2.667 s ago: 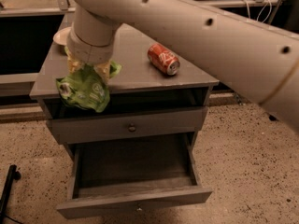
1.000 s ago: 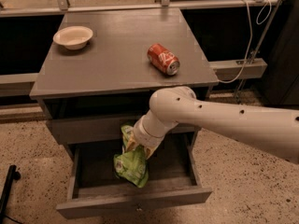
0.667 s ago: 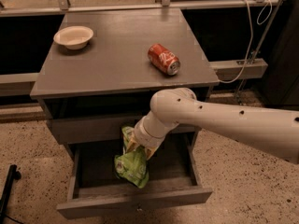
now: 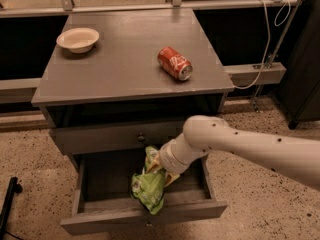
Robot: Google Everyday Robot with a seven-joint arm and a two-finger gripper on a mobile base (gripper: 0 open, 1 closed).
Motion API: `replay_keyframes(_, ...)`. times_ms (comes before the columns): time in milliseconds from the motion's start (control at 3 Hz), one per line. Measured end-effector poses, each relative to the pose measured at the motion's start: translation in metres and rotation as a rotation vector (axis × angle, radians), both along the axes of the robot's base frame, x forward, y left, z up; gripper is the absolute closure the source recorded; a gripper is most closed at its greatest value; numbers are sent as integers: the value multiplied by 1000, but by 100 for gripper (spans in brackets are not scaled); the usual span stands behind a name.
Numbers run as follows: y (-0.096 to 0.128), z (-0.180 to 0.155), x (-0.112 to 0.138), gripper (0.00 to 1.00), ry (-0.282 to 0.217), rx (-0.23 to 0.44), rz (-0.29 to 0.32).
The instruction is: Place green rice chip bag into middle drawer
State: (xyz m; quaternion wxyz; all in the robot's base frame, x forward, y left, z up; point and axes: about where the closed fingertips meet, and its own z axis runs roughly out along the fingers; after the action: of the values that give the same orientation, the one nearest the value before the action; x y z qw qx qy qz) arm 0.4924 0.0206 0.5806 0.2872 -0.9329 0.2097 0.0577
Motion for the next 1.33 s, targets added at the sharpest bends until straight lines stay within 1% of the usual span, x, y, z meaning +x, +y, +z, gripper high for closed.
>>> replay_keyframes(333,-39,-56,-13,100,115,97,-256)
replay_keyframes(667,-58,-91,-2,100,180,184,-453)
replay_keyframes(1000,-68,-98,33,100,177,216,-550)
replay_keyframes(1333,-68,-96,71,81,161,239,-597)
